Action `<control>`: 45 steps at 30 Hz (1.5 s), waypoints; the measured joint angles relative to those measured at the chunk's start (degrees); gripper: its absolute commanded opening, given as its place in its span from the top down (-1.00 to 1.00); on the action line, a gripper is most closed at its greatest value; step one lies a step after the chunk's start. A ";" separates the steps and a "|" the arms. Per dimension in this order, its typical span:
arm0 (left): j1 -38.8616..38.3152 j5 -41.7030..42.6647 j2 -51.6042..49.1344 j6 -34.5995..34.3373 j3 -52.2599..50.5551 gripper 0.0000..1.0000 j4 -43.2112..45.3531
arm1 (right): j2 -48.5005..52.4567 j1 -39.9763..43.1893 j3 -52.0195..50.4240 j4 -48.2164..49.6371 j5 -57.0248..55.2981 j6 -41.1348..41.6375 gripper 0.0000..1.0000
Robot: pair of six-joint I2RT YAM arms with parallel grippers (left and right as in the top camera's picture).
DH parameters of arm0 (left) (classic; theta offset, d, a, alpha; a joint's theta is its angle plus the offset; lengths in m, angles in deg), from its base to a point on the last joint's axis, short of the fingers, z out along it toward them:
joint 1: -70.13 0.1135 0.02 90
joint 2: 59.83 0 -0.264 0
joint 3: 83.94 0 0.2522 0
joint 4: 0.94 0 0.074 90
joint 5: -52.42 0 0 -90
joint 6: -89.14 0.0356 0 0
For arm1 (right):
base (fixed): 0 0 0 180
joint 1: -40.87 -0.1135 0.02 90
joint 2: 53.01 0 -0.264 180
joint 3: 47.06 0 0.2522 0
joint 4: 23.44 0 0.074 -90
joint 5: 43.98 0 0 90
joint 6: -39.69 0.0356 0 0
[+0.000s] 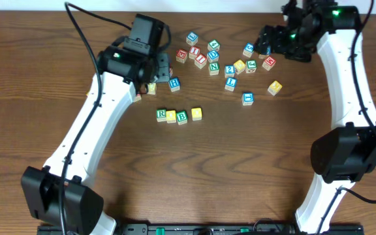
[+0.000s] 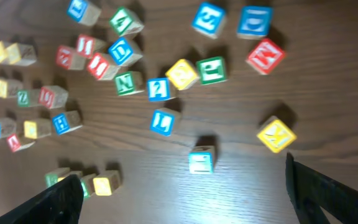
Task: Spell out ROBOT
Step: 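Release the O block right of B and lift the left gripper away, then move the right gripper to the blue T block and grasp it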
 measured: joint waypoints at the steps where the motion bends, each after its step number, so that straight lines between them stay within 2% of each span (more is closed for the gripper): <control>1: 0.72 0.00 0.00 0.20 0.00 -0.04 -0.81 | 0.00 -0.63 0.00 0.04 0.17 0.00 -0.96; 7: 4.70 0.00 0.00 0.42 0.00 -0.04 -1.62 | 0.00 -8.04 0.00 2.49 -0.79 0.28 -0.84; 11: 7.30 0.00 0.00 0.42 0.00 -0.04 -1.64 | 0.00 -14.21 0.00 3.28 -8.02 3.54 -0.71; 14: 8.46 -0.02 0.00 0.42 0.00 -0.04 -1.64 | 0.00 -14.69 0.02 1.62 -10.97 5.42 -0.64; 17: 9.44 0.00 0.00 0.42 0.00 -0.04 -1.66 | 0.11 -14.32 0.02 -6.45 -13.99 6.62 -0.52; 19: 9.68 0.00 0.00 0.42 0.00 -0.04 -1.77 | 0.68 -14.32 -0.04 -9.22 -15.23 7.02 -0.34; 25: 9.73 0.00 0.00 0.42 0.00 -0.04 -1.90 | 3.76 -14.16 -6.23 -7.78 -17.44 11.28 -0.25; 27: 9.73 0.00 0.00 0.42 0.00 -0.04 -2.05 | 4.35 -13.51 -9.49 -5.81 -18.97 14.73 -0.08; 29: 9.73 0.00 0.00 0.42 0.00 -0.04 -2.21 | 4.42 -12.20 -12.33 -3.28 -20.26 17.33 0.29; 31: 9.73 0.00 0.00 0.42 0.00 -0.04 -2.29 | 4.42 -9.94 -15.47 2.62 -20.68 19.21 0.47; 32: 9.73 0.00 0.00 0.42 0.00 -0.04 -2.27 | 4.44 -8.79 -17.29 6.80 -20.26 18.91 0.78; 33: 9.73 -0.02 0.00 0.42 0.00 -0.04 -2.27 | 4.44 -8.17 -18.21 8.55 -19.93 18.93 0.95; 38: 9.73 0.00 0.00 0.42 0.00 -0.05 -2.29 | 4.44 -8.37 -24.37 19.61 -16.33 17.35 0.98; 45: 9.73 0.00 0.00 0.42 0.00 -0.04 -2.27 | 4.44 -9.49 -27.93 20.61 -14.45 16.46 0.98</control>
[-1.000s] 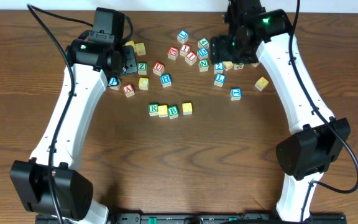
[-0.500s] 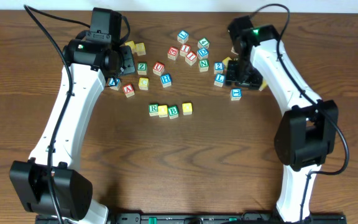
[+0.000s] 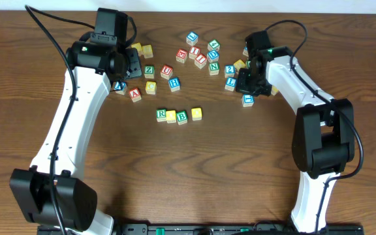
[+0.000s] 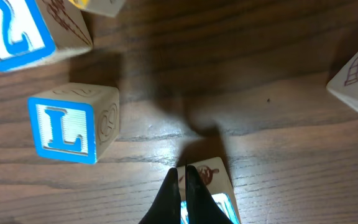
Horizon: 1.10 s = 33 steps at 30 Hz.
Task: Spell out ROBOT
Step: 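Move the right gripper to the blue T block and grasp it, then carry the blue T block left and place it after the O block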
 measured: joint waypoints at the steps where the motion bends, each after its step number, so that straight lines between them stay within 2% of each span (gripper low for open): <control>1: 0.00 0.00 0.00 0.00 0.00 -0.04 0.00 | 0.00 -0.02 -0.11 -0.07 0.09 -0.07 0.98; 5: 0.00 0.00 0.00 0.00 0.00 -0.04 0.00 | 0.00 -0.02 -0.39 -0.92 3.17 -3.17 0.98; 14: 0.00 0.00 0.00 0.00 0.00 -0.04 0.00 | 0.00 -0.42 -0.28 -9.44 7.34 -12.41 0.98; 18: 0.00 0.00 0.00 0.00 0.00 -0.04 -0.04 | -0.68 -0.39 4.28 -13.99 6.88 -12.52 0.98; 23: 0.00 0.02 0.00 -0.02 0.00 -0.04 -1.16 | -7.13 0.96 6.45 -21.57 0.07 -5.86 0.98; 27: 0.00 0.09 -0.13 -0.02 0.00 -0.04 -1.25 | -7.54 2.08 2.01 -18.01 -4.15 -1.68 0.98; 33: 0.00 0.42 -0.68 -0.02 -0.02 -0.04 -1.20 | -7.02 2.47 -5.62 -7.78 -5.51 -2.32 0.98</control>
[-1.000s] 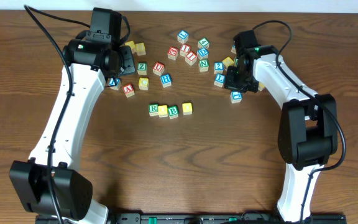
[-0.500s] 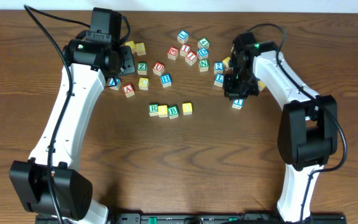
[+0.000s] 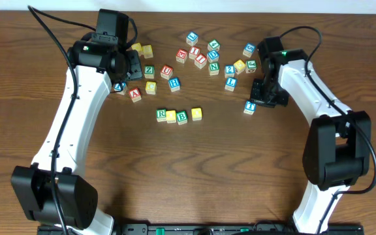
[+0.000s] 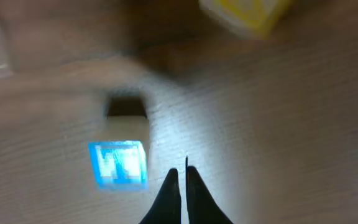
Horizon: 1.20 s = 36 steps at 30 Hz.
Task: Spell out ROBOT
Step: 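Carry the blue T block left and place it after the O block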
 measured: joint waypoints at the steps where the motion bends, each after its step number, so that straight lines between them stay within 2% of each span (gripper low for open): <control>1: 0.00 0.02 0.00 0.00 0.00 -0.04 -0.02 | 0.09 0.07 -0.37 1.22 0.07 -0.66 0.98; 4: 0.00 0.26 0.00 0.00 0.00 -0.04 0.20 | 0.57 0.35 -2.43 4.31 1.55 -2.91 0.98; 15: 0.00 1.09 0.00 0.00 0.00 -0.04 0.20 | 3.26 -0.22 -2.75 5.14 7.82 -4.39 0.98; 26: 0.00 1.09 0.00 0.00 0.02 -0.04 0.20 | 3.26 -8.31 -2.78 8.83 11.47 -3.48 0.98; 36: 0.00 1.09 0.00 0.00 0.00 -0.04 0.17 | 5.42 -11.72 -2.78 11.80 14.16 -2.80 0.98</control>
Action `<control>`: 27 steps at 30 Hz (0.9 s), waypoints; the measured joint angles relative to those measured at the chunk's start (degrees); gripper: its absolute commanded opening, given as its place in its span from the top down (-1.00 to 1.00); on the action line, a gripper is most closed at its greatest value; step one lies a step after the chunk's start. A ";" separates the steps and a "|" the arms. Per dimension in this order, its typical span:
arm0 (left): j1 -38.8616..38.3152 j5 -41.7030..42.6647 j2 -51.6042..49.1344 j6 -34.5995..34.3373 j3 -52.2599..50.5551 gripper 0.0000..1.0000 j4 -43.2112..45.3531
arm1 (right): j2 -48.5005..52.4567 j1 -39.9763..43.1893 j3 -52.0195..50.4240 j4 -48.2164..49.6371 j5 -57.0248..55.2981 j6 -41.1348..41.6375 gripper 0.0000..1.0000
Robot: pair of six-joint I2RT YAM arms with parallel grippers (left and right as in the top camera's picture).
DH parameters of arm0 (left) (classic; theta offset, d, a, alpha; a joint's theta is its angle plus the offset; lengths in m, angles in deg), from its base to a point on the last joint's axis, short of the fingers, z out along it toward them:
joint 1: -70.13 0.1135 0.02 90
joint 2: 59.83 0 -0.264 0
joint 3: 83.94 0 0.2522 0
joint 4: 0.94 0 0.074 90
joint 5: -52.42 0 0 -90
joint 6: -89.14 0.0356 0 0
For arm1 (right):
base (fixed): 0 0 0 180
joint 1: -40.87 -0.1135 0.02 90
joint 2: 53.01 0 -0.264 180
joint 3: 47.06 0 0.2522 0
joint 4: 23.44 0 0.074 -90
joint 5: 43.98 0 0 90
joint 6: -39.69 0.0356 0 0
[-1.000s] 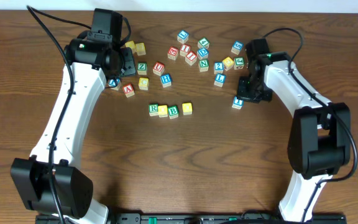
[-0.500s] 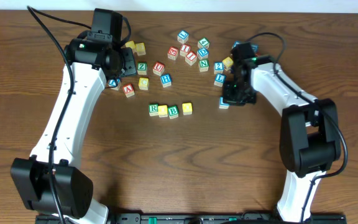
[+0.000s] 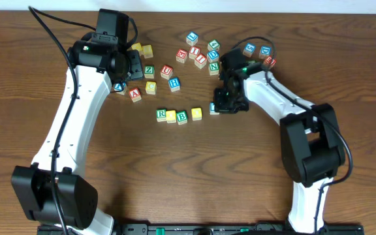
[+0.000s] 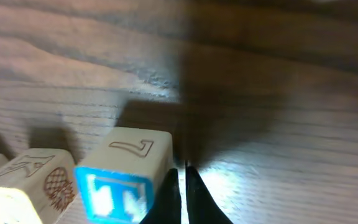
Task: Spell out ROBOT
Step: 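Carry the blue T block left and place it after the O block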
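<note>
A row of letter blocks lies mid-table: a green R [image 3: 161, 114], a yellow block [image 3: 171, 117], a green B [image 3: 182, 117] and another yellow block [image 3: 196, 114]. A blue T block [image 3: 213, 109] sits just right of that row, slightly higher than it. In the right wrist view the T block [image 4: 122, 180] stands beside the yellow block [image 4: 33, 186]. My right gripper [image 3: 221, 106] [image 4: 181, 186] is shut and empty, its tips against the T block's right side. My left gripper [image 3: 133, 65] hovers at the back left; its fingers are unclear.
Several loose blocks [image 3: 201, 57] are scattered at the back centre, with a few more [image 3: 265, 51] to their right. Another cluster, including Z, A and H blocks [image 3: 142, 83], lies by my left gripper. The table's far edge [image 3: 175, 8] runs behind them.
The T block has shifted left from the right part of the table to the right end of the row. My shut right gripper has moved left with it. The left arm has not moved.
My right gripper was open, high over the scattered blocks, and the left arm reached toward the centre. Then the left arm stood back left and my right fingers were shut at the T block. The block was then a little nearer, and now it sits beside the row.
</note>
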 measured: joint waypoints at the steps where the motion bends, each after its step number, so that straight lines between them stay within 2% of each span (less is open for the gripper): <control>1: 0.00 0.00 0.00 0.00 0.00 -0.04 0.00 | 0.35 -0.09 -0.02 0.00 0.20 0.00 0.98; 6: 0.35 0.02 0.00 -0.72 -0.98 -0.03 -3.21 | 0.50 -0.15 -0.02 0.70 1.55 0.04 0.98; 10: 1.22 0.98 -0.22 -2.27 -6.25 0.00 -3.41 | 0.50 -0.15 -0.02 1.22 2.36 0.46 0.98; 11: 1.27 1.88 -0.33 -2.54 -7.56 0.15 -3.39 | 0.50 -0.15 -0.04 1.77 2.45 0.57 0.97; 14: 1.22 5.20 -0.63 -3.34 -11.39 0.34 -0.83 | 0.50 0.02 -0.04 2.64 2.58 0.66 0.95; 16: 1.22 6.45 -0.63 -3.48 -14.82 0.59 1.77 | 0.50 0.24 -0.04 2.78 2.67 0.68 0.95; 17: 1.22 6.69 -0.66 -3.52 -16.46 0.63 3.23 | 0.50 0.24 -0.04 2.82 2.67 0.66 0.96; 18: 1.22 6.84 -0.70 -3.52 -17.40 0.75 4.39 | 0.50 0.26 -0.04 2.89 2.71 0.68 0.95; 20: 1.22 7.32 -1.09 -3.50 -19.76 0.84 6.80 | 0.50 0.26 -0.04 2.95 2.78 0.68 0.95; 27: 0.37 10.62 -8.68 -3.65 -21.00 0.84 12.50 | 0.50 0.26 -0.04 3.10 2.80 1.07 0.95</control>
